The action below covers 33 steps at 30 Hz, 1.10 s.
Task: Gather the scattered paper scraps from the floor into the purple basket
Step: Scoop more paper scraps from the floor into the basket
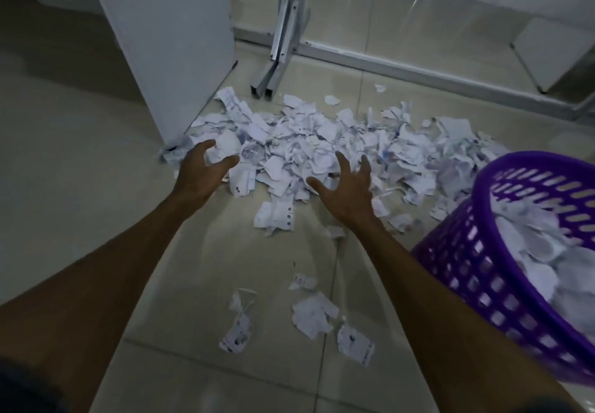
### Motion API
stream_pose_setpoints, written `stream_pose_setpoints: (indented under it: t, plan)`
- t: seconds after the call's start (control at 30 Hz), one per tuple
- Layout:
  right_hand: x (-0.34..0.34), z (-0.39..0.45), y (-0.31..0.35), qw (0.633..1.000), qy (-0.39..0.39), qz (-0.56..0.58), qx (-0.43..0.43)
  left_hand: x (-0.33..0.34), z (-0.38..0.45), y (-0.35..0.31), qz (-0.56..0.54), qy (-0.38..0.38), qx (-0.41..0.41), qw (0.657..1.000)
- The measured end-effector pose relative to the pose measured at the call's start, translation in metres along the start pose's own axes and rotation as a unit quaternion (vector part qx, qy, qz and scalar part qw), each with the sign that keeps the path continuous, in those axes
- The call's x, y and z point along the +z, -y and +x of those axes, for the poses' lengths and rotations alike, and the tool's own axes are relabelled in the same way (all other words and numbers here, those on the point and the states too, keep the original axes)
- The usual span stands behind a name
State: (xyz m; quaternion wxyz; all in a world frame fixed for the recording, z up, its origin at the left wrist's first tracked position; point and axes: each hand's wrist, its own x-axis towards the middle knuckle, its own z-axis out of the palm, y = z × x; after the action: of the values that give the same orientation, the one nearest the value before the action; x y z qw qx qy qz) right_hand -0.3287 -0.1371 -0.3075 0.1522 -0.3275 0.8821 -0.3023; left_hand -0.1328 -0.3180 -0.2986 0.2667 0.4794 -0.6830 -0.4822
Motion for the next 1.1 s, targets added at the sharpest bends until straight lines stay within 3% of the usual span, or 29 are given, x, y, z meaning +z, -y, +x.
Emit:
stream_pose_setpoints:
  t: [0.1,0.33,0.47,0.63,0.73,0.83,1.1]
  plan:
    - [0.015,0.031,0.001,1.000,-0.003,-0.026,-0.004,0.005,0.025,0.016,0.034,0.017,0.014,0.999]
    - [0.048,0.059,-0.003,0.994,0.077,-0.074,-0.018,0.033,0.049,0.032,0.029,0.051,0.004,0.998]
    - [0.057,0.048,-0.002,0.993,0.061,-0.091,-0.054,0.061,0.040,0.027,0.012,0.059,0.009,0.998]
    - [0.057,0.028,-0.004,0.992,0.063,-0.061,-0.093,0.077,0.015,0.028,0.017,0.104,0.124,0.987]
    - [0.053,0.015,-0.006,0.993,0.072,0.001,-0.094,0.082,-0.003,0.033,0.015,0.077,0.098,0.992]
    - [0.045,-0.001,-0.007,0.992,0.074,0.054,-0.091,0.087,-0.016,0.038,0.026,0.053,0.133,0.989]
    - [0.032,-0.033,-0.012,0.994,0.082,0.057,-0.048,0.077,-0.051,0.032,0.044,0.002,0.143,0.989]
